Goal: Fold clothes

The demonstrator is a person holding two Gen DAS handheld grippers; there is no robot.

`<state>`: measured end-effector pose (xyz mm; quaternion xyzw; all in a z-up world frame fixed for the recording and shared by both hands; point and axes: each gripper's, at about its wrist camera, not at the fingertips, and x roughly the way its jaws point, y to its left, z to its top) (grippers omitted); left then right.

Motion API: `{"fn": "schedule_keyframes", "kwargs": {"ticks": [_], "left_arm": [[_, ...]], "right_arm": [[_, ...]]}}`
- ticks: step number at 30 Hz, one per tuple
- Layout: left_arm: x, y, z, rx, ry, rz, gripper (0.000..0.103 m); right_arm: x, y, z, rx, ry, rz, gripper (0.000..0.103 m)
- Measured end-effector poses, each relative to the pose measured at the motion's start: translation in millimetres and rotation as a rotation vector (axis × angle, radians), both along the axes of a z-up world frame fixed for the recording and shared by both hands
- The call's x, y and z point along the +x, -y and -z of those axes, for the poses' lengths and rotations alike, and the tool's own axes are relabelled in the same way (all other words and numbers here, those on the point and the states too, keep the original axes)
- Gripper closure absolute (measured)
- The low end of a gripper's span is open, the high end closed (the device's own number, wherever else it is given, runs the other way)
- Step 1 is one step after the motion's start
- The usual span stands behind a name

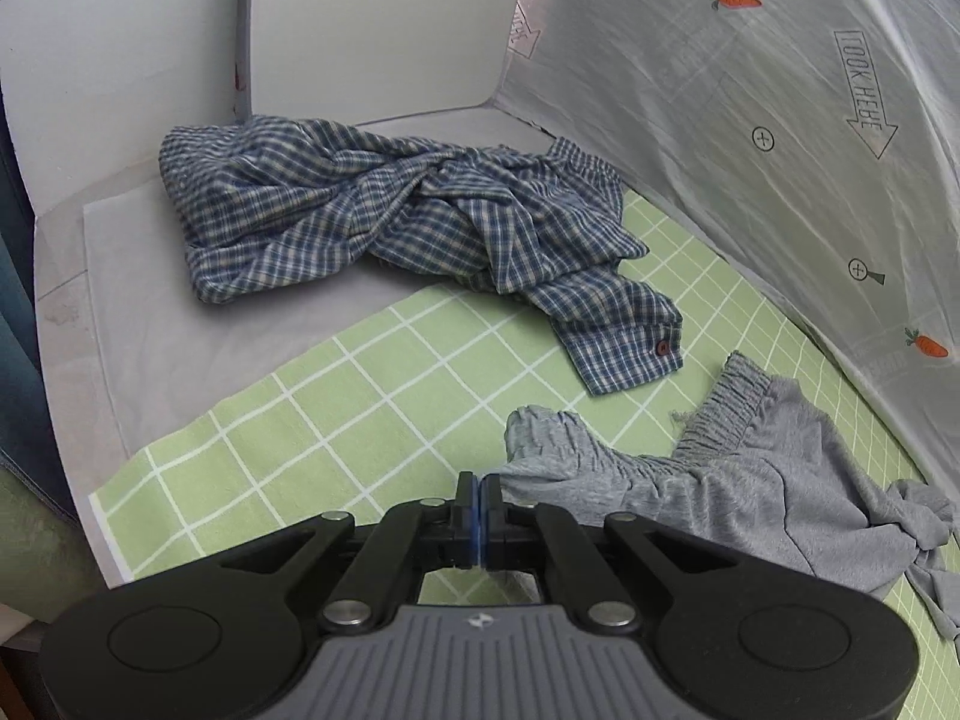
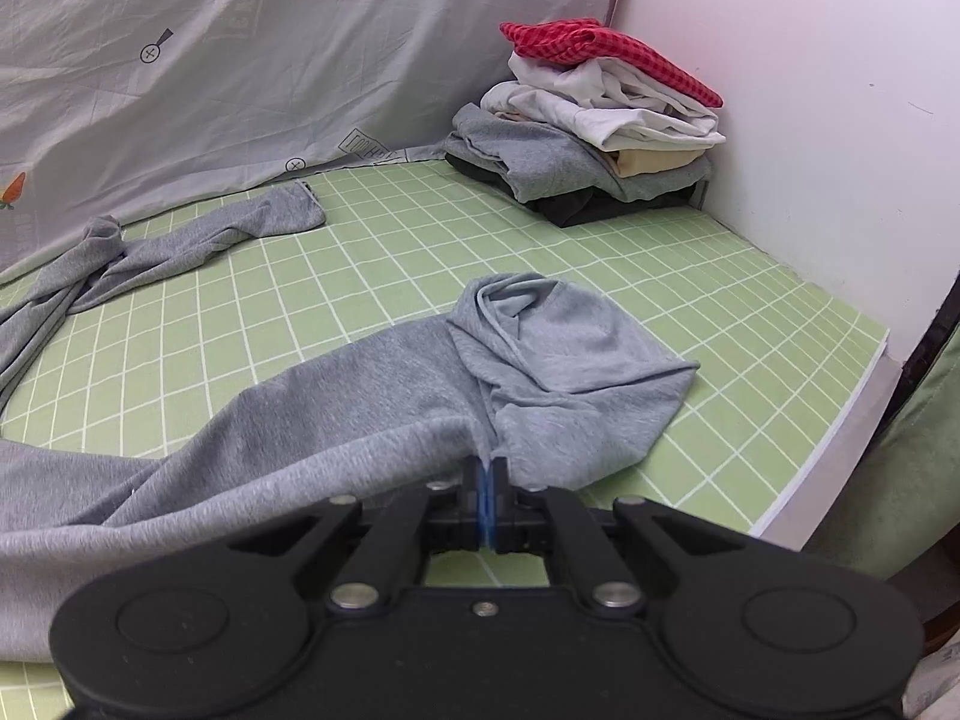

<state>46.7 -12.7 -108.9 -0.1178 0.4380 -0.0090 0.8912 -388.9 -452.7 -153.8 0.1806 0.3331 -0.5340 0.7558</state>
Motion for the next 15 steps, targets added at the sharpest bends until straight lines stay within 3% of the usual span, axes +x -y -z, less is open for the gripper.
{"fn": "schedule_keyframes", "kwargs": {"ticks": [3, 7, 10, 11, 13, 14, 15], "left_arm": [[-11.3, -14.4, -1.9, 0.062, 0.015, -0.019, 0.102], [-13.2, -29.4, 19.6, 0.131, -0.081, -0.024, 0.101], [-17.5, -34.9, 32.2, 0.166, -0.135, 0.001, 0.096], [-19.1, -33.1, 33.4, 0.193, -0.139, 0.016, 0.092], [-22.1, -27.1, 29.7, 0.201, -0.136, 0.051, 0.067], [-23.5, -23.9, 27.3, 0.201, -0.134, 0.07, 0.062], [-30.0, -13.0, 25.8, 0.206, -0.127, 0.095, 0.055]], "right_arm": [[-8.7, -9.5, 7.3, 0.034, -0.017, -0.023, 0.102], [-12.7, -20.8, 21.4, 0.129, -0.017, -0.034, 0.102], [-6.7, -29.3, 26.7, 0.156, -0.079, -0.049, 0.1], [-5.0, -32.3, 25.8, 0.15, -0.1, -0.06, 0.098], [-1.6, -37.0, 22.4, 0.131, -0.138, -0.075, 0.072], [-1.4, -37.7, 19.4, 0.114, -0.14, -0.08, 0.063], [-1.3, -38.3, 16.4, 0.097, -0.143, -0.084, 0.062]]}}
